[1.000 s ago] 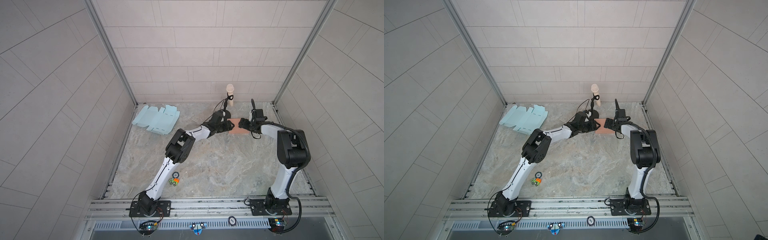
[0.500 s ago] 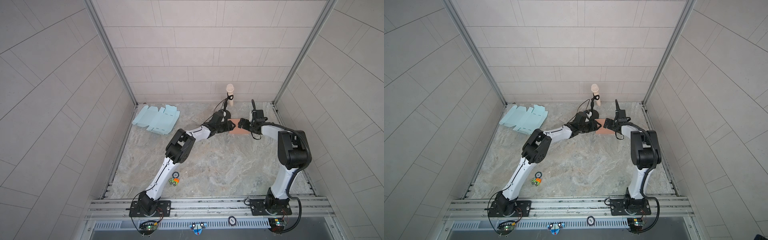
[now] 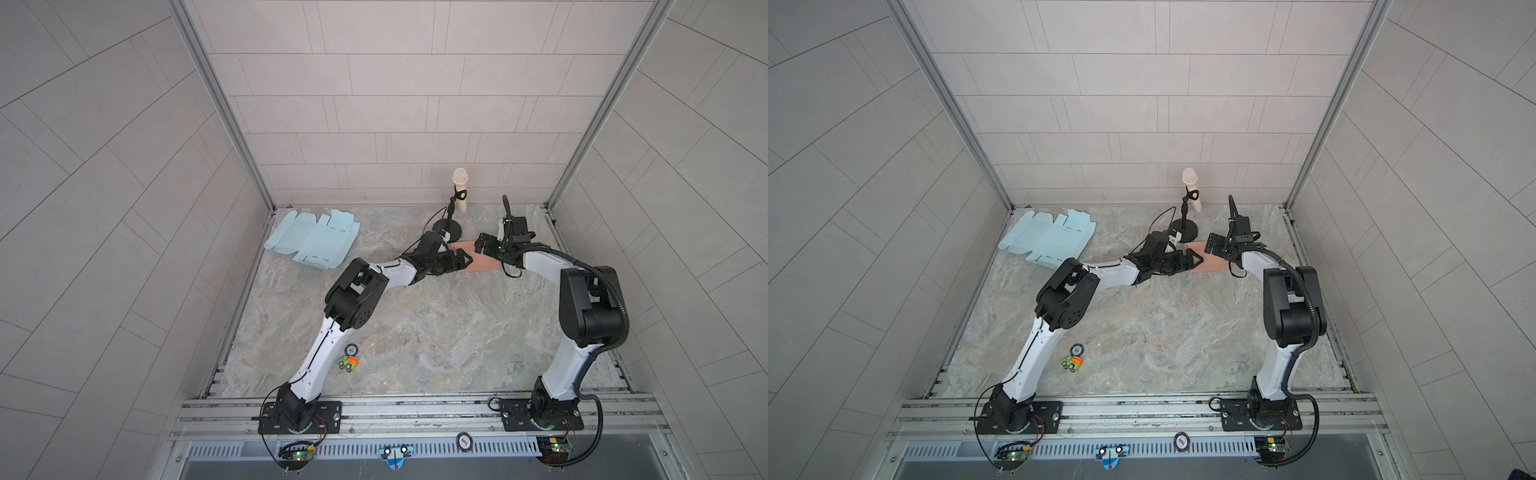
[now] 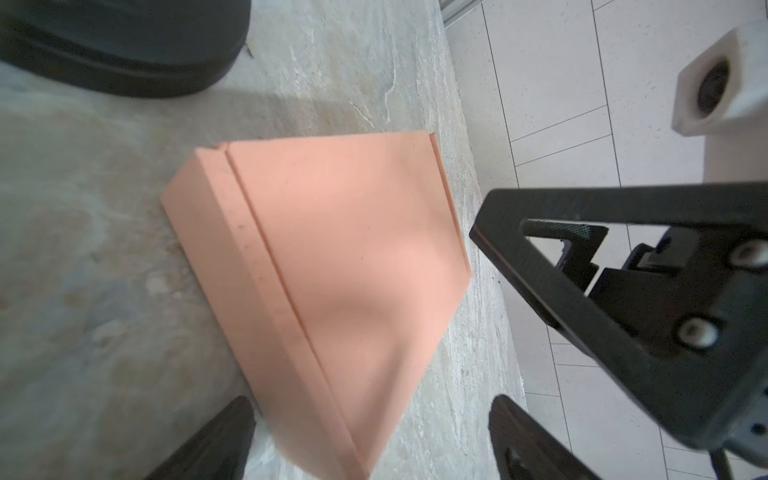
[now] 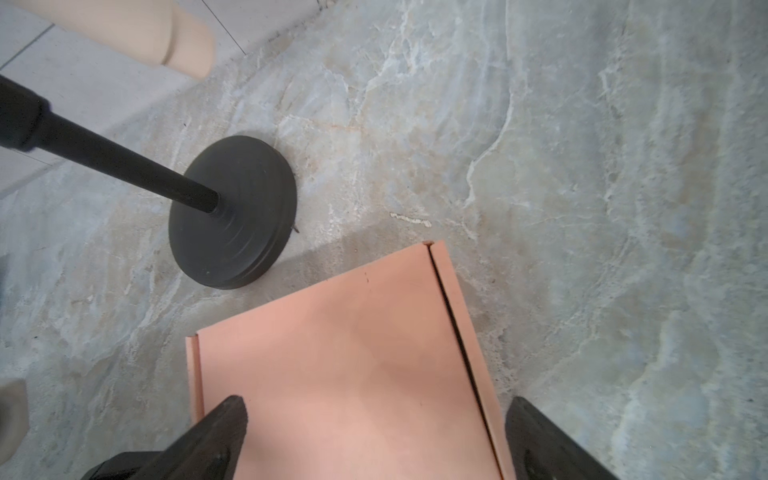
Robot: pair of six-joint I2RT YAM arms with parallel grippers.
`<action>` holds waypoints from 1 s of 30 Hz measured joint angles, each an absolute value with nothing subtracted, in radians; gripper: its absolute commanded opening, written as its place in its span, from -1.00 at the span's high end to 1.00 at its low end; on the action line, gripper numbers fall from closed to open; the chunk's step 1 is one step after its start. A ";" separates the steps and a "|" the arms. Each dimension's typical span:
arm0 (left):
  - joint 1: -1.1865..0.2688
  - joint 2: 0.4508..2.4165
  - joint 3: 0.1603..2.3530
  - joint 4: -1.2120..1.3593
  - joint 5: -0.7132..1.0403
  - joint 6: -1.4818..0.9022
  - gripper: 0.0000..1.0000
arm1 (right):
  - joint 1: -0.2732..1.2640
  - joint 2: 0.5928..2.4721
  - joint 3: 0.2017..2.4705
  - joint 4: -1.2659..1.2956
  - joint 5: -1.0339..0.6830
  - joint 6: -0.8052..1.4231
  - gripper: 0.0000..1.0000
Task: Fold the paper box
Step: 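Set the pink box down and withdraw both grippers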
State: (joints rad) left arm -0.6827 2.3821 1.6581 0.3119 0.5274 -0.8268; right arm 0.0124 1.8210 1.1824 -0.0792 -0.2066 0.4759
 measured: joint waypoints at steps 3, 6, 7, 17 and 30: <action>-0.672 2.326 1.606 0.331 0.532 -0.826 -0.91 | 0.013 1.818 1.194 -0.082 -0.199 0.476 -0.99; -0.655 2.278 1.567 0.357 0.540 -0.830 -0.89 | 0.013 1.815 1.195 -0.095 -0.192 0.475 -0.99; -0.649 2.261 1.549 0.366 0.541 -0.830 -0.89 | 0.013 1.810 1.192 -0.103 -0.190 0.475 -0.99; -0.578 2.056 1.342 0.278 0.548 -0.727 -0.88 | 0.054 1.534 1.056 -0.157 -0.173 0.433 -0.99; -0.249 1.872 1.327 -0.128 0.280 -0.480 -0.93 | 0.529 1.250 0.844 -0.219 -0.022 0.447 -0.99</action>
State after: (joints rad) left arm -0.2485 1.8721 1.3266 -0.1280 0.2802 -0.4797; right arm 0.5293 1.2499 0.8444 -0.2188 -0.0219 0.4469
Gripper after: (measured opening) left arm 0.961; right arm 0.995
